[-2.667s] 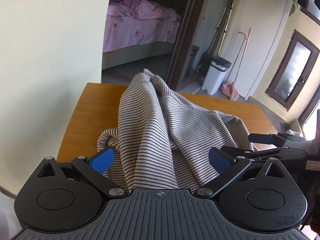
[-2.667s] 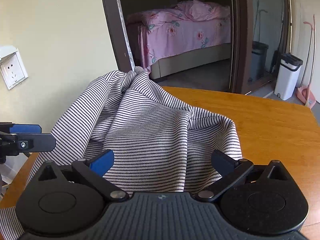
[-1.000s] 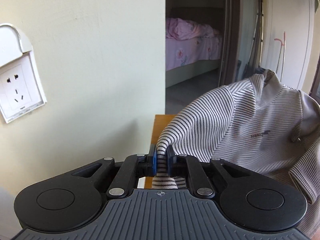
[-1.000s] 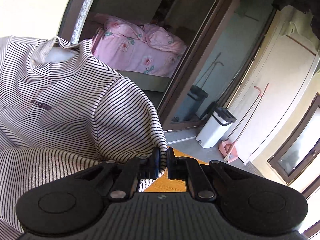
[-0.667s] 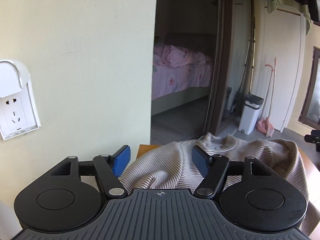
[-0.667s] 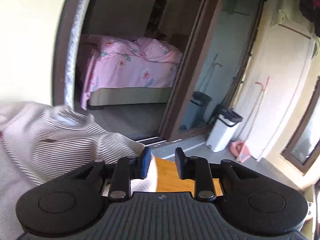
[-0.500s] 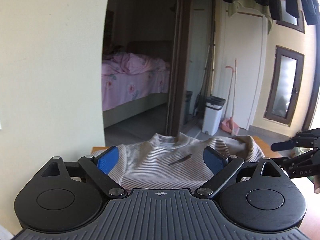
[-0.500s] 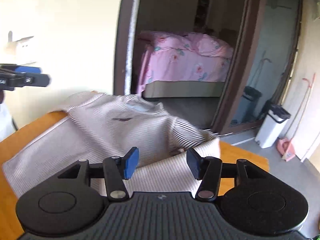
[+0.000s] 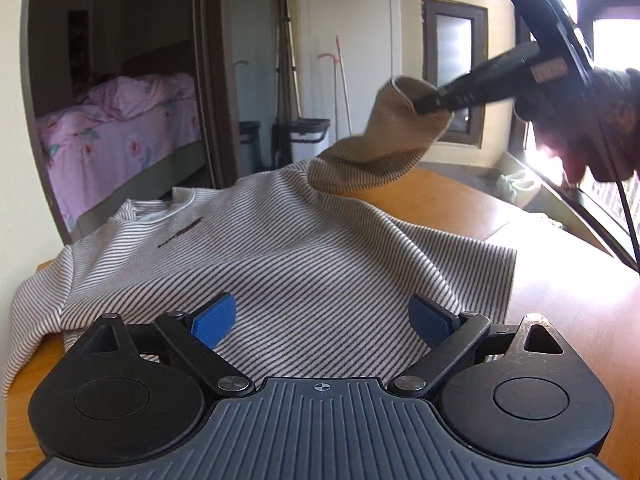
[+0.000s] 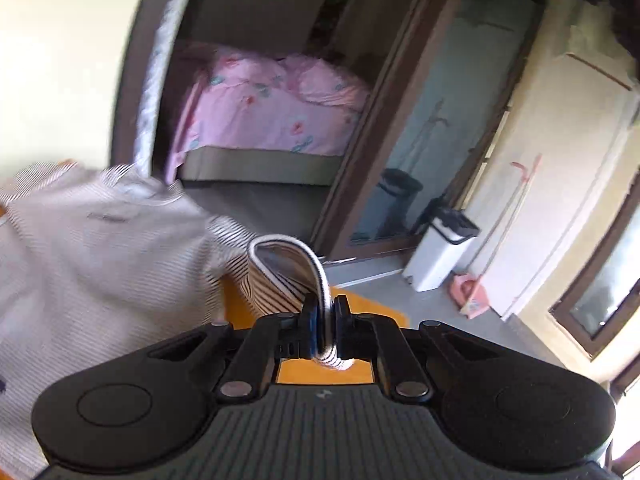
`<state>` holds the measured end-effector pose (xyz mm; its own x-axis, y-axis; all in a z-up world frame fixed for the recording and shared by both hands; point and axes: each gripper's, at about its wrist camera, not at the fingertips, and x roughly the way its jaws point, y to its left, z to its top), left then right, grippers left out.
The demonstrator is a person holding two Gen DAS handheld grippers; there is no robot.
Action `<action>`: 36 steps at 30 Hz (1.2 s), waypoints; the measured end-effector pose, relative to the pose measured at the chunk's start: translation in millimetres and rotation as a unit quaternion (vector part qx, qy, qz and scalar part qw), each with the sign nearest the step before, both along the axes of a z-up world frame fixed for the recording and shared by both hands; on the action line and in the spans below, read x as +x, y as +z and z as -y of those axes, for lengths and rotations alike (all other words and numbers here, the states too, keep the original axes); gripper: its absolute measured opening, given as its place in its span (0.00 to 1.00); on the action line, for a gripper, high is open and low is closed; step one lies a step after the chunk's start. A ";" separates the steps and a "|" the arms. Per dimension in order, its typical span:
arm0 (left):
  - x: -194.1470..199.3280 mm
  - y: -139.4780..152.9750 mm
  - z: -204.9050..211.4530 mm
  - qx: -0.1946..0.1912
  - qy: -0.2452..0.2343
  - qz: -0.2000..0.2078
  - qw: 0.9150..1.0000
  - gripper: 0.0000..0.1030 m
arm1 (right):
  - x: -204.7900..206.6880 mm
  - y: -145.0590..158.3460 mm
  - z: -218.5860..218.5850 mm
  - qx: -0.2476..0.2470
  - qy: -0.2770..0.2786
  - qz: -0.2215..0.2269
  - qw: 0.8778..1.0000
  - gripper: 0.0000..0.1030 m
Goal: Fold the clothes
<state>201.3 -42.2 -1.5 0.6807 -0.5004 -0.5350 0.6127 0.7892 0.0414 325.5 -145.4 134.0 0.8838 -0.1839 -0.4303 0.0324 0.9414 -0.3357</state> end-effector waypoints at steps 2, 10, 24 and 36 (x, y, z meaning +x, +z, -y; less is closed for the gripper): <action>-7.7 -1.3 2.3 -0.006 -0.017 -0.012 1.000 0.94 | 0.3 26.2 21.3 -0.001 -0.032 0.035 0.999 0.03; -15.4 -5.6 -7.5 -0.057 -0.025 -0.063 0.996 0.94 | -6.3 85.5 42.6 0.115 -0.006 0.075 0.990 0.03; -27.5 27.3 -116.0 -0.184 0.138 -0.112 0.967 1.00 | 59.1 102.5 -160.3 0.125 0.216 0.043 0.967 0.03; -2.7 24.2 -193.1 -0.280 0.272 -0.165 0.906 1.00 | 80.2 54.8 -212.7 0.130 0.241 -0.032 0.961 0.27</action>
<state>198.6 150.9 22.7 0.7566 -0.3949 -0.5211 0.0330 0.8190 -0.5729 405.7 67.3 188.9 0.8098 0.3613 -0.4622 -0.4409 0.8946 -0.0732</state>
